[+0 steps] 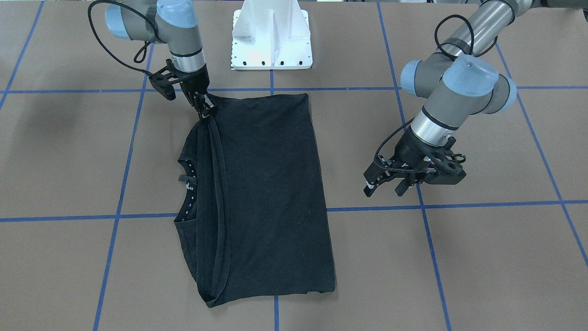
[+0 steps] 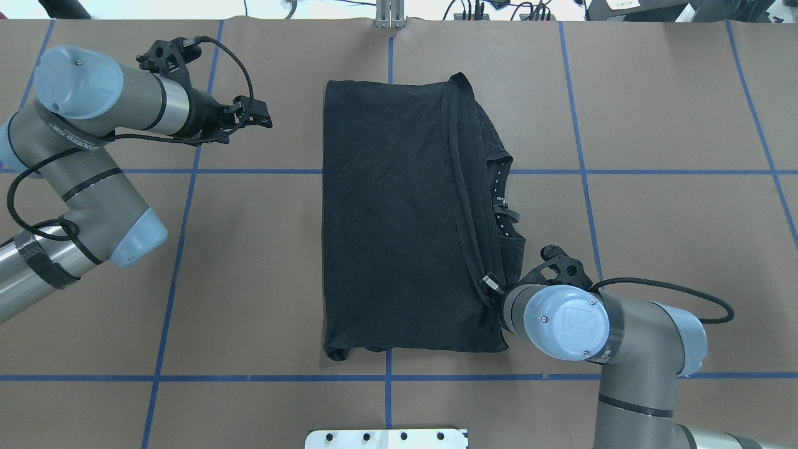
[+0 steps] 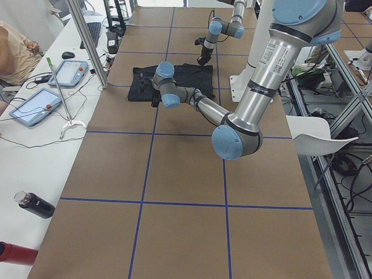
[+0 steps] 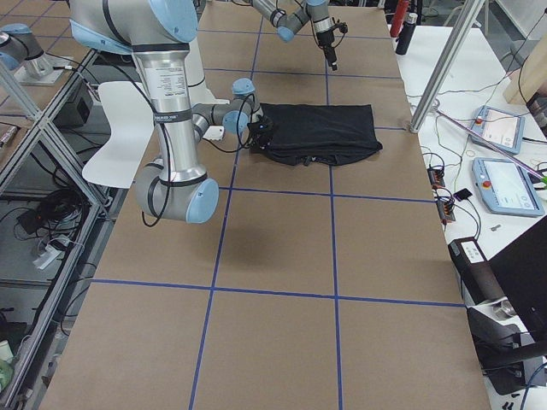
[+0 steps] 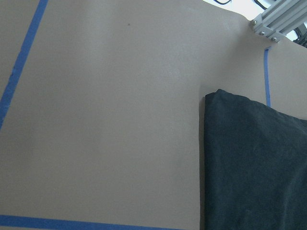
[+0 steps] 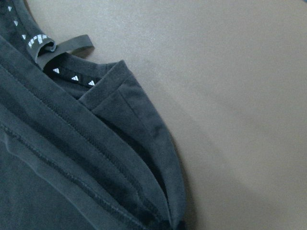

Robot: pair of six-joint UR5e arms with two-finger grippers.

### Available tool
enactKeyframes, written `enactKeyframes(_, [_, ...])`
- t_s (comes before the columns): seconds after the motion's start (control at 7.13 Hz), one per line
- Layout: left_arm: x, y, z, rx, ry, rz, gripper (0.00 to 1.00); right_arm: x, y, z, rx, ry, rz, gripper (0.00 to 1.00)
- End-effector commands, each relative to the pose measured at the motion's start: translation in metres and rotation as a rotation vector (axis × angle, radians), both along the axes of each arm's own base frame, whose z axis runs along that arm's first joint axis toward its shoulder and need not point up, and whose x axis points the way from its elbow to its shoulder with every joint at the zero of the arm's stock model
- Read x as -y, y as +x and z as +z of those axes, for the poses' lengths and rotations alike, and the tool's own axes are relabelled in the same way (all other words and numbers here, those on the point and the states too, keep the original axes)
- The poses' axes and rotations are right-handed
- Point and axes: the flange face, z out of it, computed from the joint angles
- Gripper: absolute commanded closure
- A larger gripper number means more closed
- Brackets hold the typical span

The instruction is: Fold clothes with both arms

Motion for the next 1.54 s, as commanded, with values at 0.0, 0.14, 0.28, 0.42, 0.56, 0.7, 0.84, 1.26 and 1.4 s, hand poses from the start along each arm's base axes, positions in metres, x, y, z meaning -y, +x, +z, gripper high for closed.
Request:
enactKeyframes(0.0, [-0.008, -0.002, -0.013, -0.075, -0.046, -0.031, 0.00, -0.002, 0.011, -0.006, 0.017, -0.006, -0.007, 1.00])
enactKeyframes(0.14, [-0.033, 0.016, -0.026, -0.185, -0.086, -0.042, 0.01, -0.002, 0.012, -0.006, 0.017, -0.006, -0.006, 1.00])
enactKeyframes(0.28, [-0.076, 0.047, -0.046, -0.247, -0.096, -0.068, 0.01, -0.002, 0.013, -0.006, 0.018, -0.006, -0.006, 1.00])
enactKeyframes(0.42, [-0.134, 0.055, -0.058, -0.307, -0.119, -0.065, 0.01, -0.003, 0.015, -0.007, 0.021, -0.004, -0.005, 1.00])
enactKeyframes(0.56, [-0.174, 0.050, -0.047, -0.342, -0.220, -0.049, 0.00, -0.004, 0.021, -0.006, 0.022, -0.003, -0.005, 1.00])
enactKeyframes(0.7, [-0.208, 0.061, -0.043, -0.369, -0.297, -0.052, 0.00, -0.005, 0.023, -0.008, 0.027, -0.003, -0.006, 1.00])
enactKeyframes(0.84, [-0.238, 0.085, -0.036, -0.354, -0.294, -0.060, 0.00, -0.006, 0.022, -0.009, 0.030, -0.002, -0.010, 1.00])
enactKeyframes(1.26, [-0.279, 0.113, -0.021, -0.315, -0.324, -0.039, 0.11, -0.006, 0.022, -0.011, 0.035, -0.003, -0.010, 1.00])
enactKeyframes(1.4, [-0.297, 0.127, -0.024, -0.314, -0.336, -0.006, 0.11, -0.006, 0.021, -0.011, 0.035, -0.003, -0.011, 1.00])
